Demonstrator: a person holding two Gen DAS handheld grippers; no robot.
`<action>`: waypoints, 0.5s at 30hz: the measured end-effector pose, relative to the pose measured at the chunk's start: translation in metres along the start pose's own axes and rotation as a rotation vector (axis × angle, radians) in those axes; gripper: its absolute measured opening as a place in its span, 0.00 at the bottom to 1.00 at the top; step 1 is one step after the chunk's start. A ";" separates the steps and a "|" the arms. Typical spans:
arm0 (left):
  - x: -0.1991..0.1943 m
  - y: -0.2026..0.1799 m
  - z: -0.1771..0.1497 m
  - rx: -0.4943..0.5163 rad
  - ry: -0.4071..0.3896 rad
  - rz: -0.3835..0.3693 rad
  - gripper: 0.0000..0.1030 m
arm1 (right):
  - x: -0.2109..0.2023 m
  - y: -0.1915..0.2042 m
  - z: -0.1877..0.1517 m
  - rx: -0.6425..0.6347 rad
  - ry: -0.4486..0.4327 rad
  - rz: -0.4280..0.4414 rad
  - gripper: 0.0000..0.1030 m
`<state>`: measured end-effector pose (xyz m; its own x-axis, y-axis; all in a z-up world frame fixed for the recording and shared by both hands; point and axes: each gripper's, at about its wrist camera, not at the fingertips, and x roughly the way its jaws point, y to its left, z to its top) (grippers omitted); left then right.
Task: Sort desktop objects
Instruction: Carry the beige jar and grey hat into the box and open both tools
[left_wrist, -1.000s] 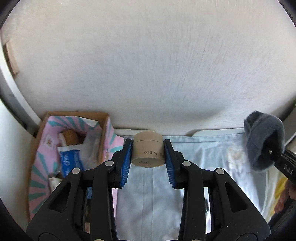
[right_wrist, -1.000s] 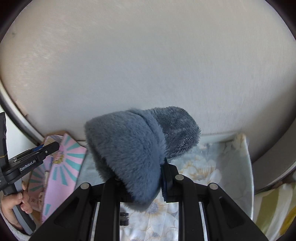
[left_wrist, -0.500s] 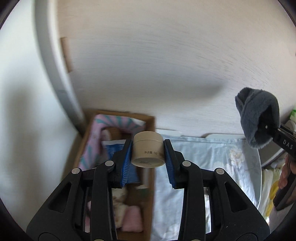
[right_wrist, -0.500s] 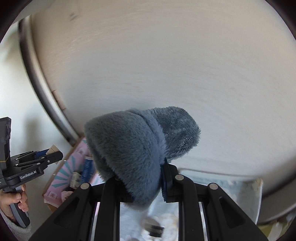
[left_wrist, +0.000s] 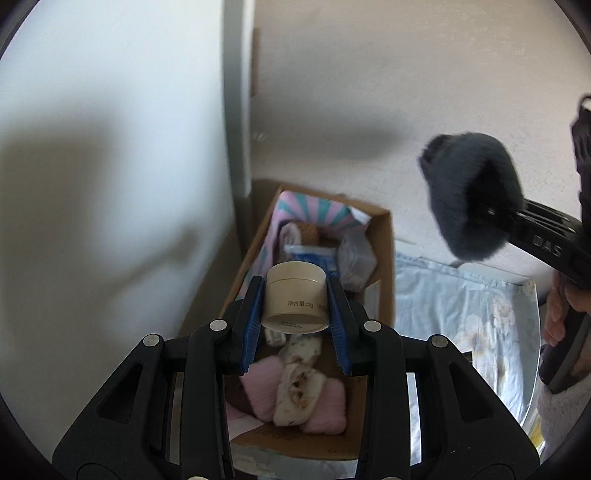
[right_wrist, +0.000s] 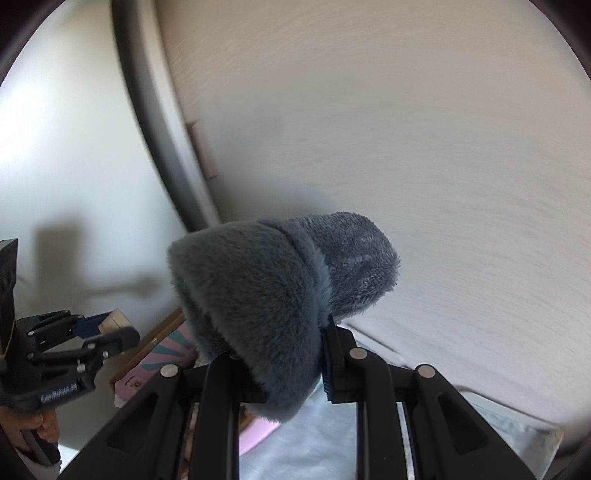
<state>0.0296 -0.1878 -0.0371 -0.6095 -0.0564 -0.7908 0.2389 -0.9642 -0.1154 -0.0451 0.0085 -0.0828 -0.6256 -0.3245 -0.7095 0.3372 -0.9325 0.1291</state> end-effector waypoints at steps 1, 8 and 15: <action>0.000 0.003 -0.002 -0.008 0.004 0.003 0.30 | 0.008 0.005 0.001 -0.014 0.010 0.008 0.18; 0.012 0.023 -0.020 -0.059 0.032 0.024 0.30 | 0.064 0.034 0.004 -0.088 0.091 0.065 0.18; 0.028 0.033 -0.035 -0.096 0.067 0.023 0.30 | 0.107 0.054 -0.001 -0.141 0.161 0.094 0.18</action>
<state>0.0467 -0.2124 -0.0836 -0.5516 -0.0578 -0.8321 0.3253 -0.9335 -0.1508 -0.0934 -0.0767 -0.1526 -0.4703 -0.3693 -0.8015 0.4908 -0.8643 0.1103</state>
